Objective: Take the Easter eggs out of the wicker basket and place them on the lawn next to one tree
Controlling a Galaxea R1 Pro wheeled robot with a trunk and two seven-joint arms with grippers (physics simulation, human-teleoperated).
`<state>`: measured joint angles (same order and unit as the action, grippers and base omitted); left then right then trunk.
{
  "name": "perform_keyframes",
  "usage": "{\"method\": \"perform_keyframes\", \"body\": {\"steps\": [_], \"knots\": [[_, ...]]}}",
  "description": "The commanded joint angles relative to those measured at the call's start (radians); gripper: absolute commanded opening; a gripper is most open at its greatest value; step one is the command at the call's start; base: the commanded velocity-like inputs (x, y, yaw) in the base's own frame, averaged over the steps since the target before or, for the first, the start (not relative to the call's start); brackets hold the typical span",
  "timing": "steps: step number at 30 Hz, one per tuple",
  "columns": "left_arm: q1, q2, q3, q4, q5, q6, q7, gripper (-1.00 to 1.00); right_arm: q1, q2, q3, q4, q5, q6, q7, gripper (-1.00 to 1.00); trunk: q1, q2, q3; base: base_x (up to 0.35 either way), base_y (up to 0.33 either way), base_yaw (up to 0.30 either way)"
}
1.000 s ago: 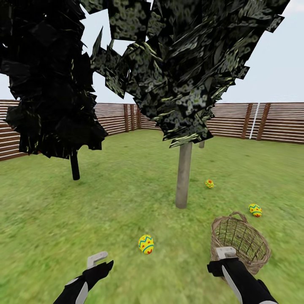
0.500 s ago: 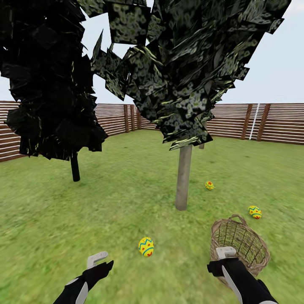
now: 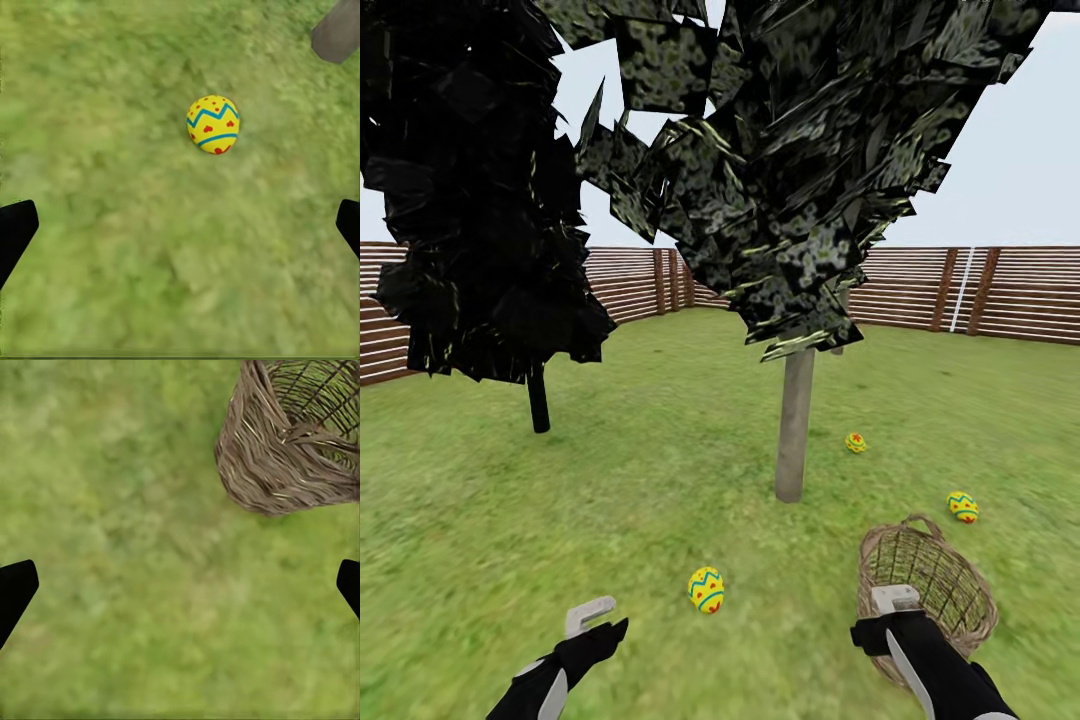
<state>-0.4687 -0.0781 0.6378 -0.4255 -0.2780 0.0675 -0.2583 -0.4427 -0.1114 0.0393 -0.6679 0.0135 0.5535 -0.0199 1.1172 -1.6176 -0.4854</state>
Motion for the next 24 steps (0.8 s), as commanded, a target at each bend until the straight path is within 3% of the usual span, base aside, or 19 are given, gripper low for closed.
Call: {"method": "perform_keyframes", "body": {"steps": [1, 4, 6, 9, 11, 14, 19, 21, 24], "knots": [[0.000, -0.001, 0.009, 0.024, -0.008, 0.005, -0.005, 1.00, 0.000, 0.004, 0.005, 0.015, 0.001, 0.003, -0.001, 1.00, -0.004, 0.007, 0.002, 0.000, 0.000, 0.000], [0.001, 0.020, 0.009, 0.133, -0.011, -0.001, -0.002, 1.00, 0.000, 0.036, 0.005, 0.103, 0.006, -0.050, -0.003, 1.00, -0.015, 0.028, 0.011, 0.000, 0.000, 0.000], [0.001, 0.059, 0.009, 0.201, -0.007, -0.007, -0.003, 1.00, -0.001, 0.048, 0.005, 0.192, 0.010, -0.138, -0.005, 1.00, -0.023, 0.042, 0.018, 0.000, 0.000, 0.000], [0.001, 0.095, 0.009, 0.270, -0.005, -0.034, -0.003, 1.00, -0.001, 0.057, 0.006, 0.281, 0.011, -0.232, -0.005, 1.00, -0.035, 0.063, 0.027, 0.000, 0.000, 0.000], [0.002, 0.102, 0.009, 0.292, -0.005, -0.039, -0.001, 1.00, -0.001, 0.058, 0.006, 0.311, 0.011, -0.245, -0.005, 1.00, -0.042, 0.077, 0.033, 0.000, 0.000, 0.000], [0.002, 0.135, 0.011, 0.347, -0.005, -0.041, 0.000, 1.00, 0.000, 0.058, 0.005, 0.429, 0.012, -0.281, -0.002, 1.00, -0.054, 0.098, 0.043, 0.000, 0.000, 0.000], [0.004, 0.183, 0.012, 0.461, -0.003, -0.039, 0.001, 1.00, -0.001, 0.064, 0.007, 0.639, 0.013, -0.427, -0.001, 1.00, -0.073, 0.133, 0.058, 0.000, 0.000, 0.000], [0.013, 0.188, 0.011, 0.475, -0.002, -0.039, 0.001, 1.00, 0.000, 0.068, 0.007, 0.688, 0.014, -0.468, -0.001, 1.00, -0.081, 0.147, 0.065, 0.000, 0.000, 0.000], [0.070, 0.190, 0.011, 0.481, 0.000, -0.038, -0.001, 1.00, 0.001, 0.073, 0.006, 0.746, 0.014, -0.486, 0.000, 1.00, -0.092, 0.168, 0.074, 0.000, 0.000, 0.000]]}}
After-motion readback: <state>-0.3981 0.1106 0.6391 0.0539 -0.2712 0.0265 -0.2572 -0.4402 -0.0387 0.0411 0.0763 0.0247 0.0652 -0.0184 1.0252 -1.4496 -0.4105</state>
